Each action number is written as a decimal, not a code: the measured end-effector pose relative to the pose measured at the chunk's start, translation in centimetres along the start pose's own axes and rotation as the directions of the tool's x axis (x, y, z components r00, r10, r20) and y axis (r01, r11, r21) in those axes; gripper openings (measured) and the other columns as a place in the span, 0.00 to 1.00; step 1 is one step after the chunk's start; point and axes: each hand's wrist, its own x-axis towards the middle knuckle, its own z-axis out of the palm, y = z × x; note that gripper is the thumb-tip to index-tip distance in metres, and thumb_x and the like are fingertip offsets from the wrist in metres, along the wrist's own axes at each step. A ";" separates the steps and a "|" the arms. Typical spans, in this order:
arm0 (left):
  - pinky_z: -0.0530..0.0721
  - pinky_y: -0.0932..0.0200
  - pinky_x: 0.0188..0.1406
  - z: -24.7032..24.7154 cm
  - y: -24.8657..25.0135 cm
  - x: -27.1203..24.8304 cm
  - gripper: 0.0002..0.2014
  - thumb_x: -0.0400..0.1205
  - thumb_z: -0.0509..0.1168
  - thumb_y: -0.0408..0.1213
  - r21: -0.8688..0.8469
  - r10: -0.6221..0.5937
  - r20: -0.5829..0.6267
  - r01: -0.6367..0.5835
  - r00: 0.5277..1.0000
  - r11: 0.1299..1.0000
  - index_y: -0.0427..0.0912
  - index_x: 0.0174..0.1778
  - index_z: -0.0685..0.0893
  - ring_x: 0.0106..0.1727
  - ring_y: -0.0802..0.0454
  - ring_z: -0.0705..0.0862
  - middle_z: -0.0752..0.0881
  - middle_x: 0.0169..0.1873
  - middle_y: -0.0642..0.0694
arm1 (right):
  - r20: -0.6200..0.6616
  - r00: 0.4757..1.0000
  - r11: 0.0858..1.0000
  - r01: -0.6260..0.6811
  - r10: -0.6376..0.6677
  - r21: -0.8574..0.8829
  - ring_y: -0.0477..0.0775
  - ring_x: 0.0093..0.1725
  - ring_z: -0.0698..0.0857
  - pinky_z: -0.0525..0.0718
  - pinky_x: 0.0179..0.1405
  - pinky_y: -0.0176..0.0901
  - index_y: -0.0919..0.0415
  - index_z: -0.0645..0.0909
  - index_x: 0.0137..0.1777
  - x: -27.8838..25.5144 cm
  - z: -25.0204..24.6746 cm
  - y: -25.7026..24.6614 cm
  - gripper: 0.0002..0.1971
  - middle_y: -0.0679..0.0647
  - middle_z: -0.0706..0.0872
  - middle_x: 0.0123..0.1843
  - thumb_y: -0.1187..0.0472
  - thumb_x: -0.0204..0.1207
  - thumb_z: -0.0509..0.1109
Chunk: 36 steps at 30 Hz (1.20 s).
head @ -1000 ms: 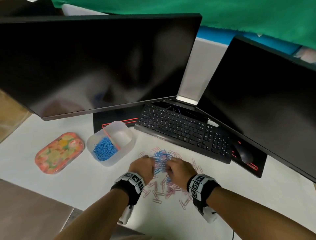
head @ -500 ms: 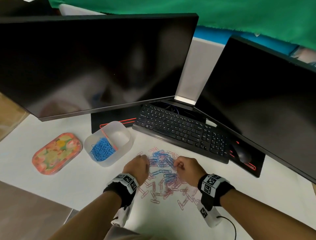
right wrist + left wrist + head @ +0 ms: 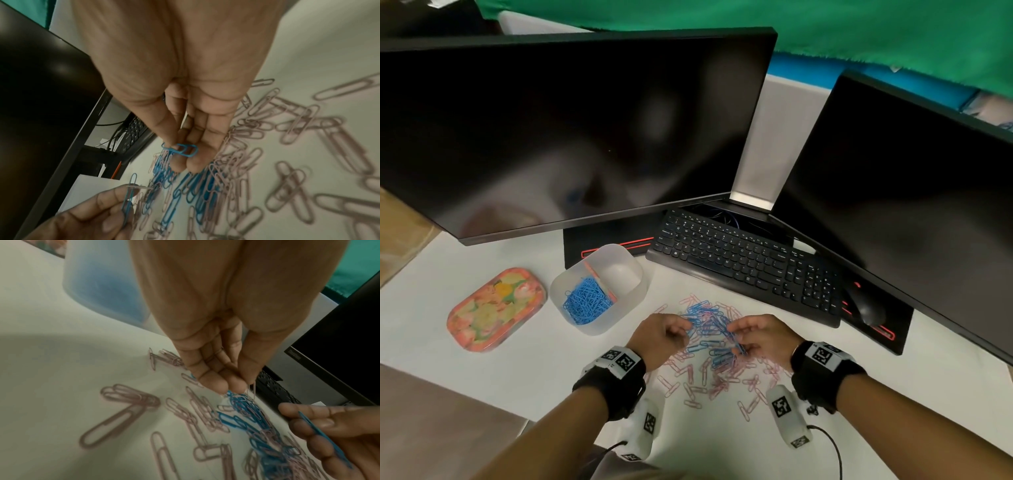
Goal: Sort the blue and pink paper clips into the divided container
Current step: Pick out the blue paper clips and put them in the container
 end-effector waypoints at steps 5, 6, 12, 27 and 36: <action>0.87 0.60 0.52 -0.1 0.3 -0.3 0.14 0.77 0.69 0.29 0.055 -0.020 0.023 0.019 1.000 0.998 0.44 0.58 0.85 0.44 0.52 0.88 0.89 0.41 0.48 | -0.058 0.998 0.999 -0.034 0.036 0.040 0.57 0.36 0.82 0.83 0.40 0.51 0.68 0.84 0.53 0.4 0.4 0.2 0.16 0.63 0.81 0.39 0.77 0.76 0.56; 0.87 0.58 0.53 -0.1 0.3 -0.4 0.14 0.77 0.68 0.30 0.072 -0.027 0.034 0.025 0.999 0.997 0.46 0.58 0.85 0.45 0.51 0.88 0.89 0.41 0.47 | -0.071 0.997 0.999 -0.037 0.039 0.026 0.54 0.33 0.78 0.80 0.35 0.47 0.67 0.84 0.52 0.5 0.6 0.1 0.16 0.60 0.79 0.35 0.76 0.75 0.56; 0.89 0.53 0.46 0.2 1.3 -1.0 0.15 0.77 0.65 0.26 -0.022 -0.049 0.104 0.052 0.993 0.998 0.45 0.56 0.85 0.39 0.48 0.87 0.89 0.36 0.43 | -0.095 0.982 0.851 0.092 -0.164 -0.517 0.41 0.36 0.75 0.71 0.35 0.35 0.52 0.83 0.52 0.2 3.1 -0.5 0.09 0.42 0.75 0.36 0.56 0.72 0.74; 0.87 0.57 0.40 -1.3 1.4 -2.0 0.11 0.77 0.63 0.20 -0.262 -0.052 0.127 0.084 0.991 0.961 0.38 0.46 0.85 0.38 0.47 0.86 0.85 0.36 0.42 | -0.131 0.958 0.580 0.043 -0.254 -0.814 0.54 0.39 0.83 0.78 0.35 0.38 0.57 0.82 0.36 0.6 3.5 -0.3 0.06 0.53 0.84 0.38 0.59 0.74 0.70; 0.83 0.57 0.30 -1.0 1.5 -2.1 0.07 0.65 0.58 0.23 -0.598 -0.085 0.051 0.099 0.995 0.795 0.35 0.33 0.78 0.29 0.47 0.81 0.80 0.29 0.40 | 0.018 0.922 0.402 0.187 -0.387 -0.896 0.55 0.55 0.83 0.82 0.55 0.45 0.54 0.82 0.56 0.0 5.4 -0.7 0.09 0.51 0.83 0.60 0.60 0.78 0.66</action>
